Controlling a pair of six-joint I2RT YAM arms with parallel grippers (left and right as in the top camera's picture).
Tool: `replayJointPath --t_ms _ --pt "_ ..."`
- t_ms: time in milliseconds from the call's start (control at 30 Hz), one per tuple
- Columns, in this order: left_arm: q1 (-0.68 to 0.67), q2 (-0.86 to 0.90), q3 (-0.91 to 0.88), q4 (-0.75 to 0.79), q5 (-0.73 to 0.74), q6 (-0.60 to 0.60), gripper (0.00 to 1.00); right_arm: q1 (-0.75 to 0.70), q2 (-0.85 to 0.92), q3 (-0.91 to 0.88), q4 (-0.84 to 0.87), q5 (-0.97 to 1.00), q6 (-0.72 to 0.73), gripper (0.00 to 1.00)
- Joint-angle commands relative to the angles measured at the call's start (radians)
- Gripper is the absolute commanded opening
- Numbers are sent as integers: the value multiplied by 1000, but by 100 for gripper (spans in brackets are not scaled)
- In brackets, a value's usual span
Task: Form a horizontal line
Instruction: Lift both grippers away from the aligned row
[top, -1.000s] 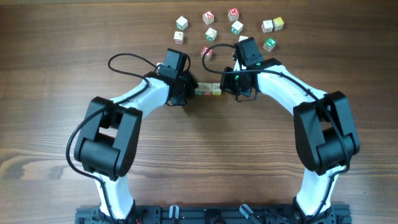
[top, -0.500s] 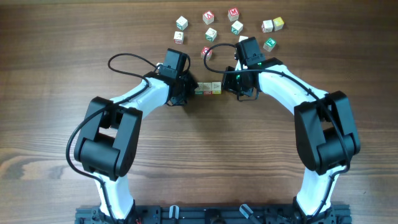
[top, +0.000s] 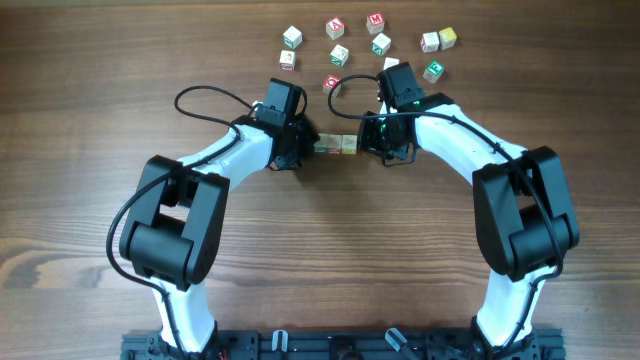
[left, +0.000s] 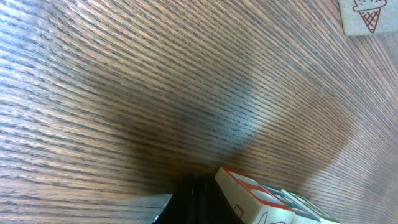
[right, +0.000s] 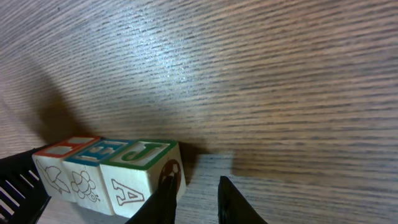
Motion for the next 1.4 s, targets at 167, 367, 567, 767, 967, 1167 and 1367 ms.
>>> replayJointPath --t_ms 167,367,567,767,967,1167,1367 --pt "-14 41 -29 -21 -10 16 4 7 -24 -10 -10 107 1 22" --pt "-14 41 -29 -21 -10 16 4 7 -24 -10 -41 208 2 5" --pt "-11 41 -29 -25 -11 16 4 7 -24 -10 -44 218 2 5" --pt "14 41 -29 -42 -10 16 4 7 -24 -10 -47 218 2 5" --pt "45 41 -29 -64 -10 13 4 7 -24 -10 -51 218 1 4" --pt "84 13 -29 -143 -11 23 4 7 -24 -10 -64 218 1 4" --pt "103 -103 -29 -231 -101 116 4 7 -30 -7 -77 209 -29 4"
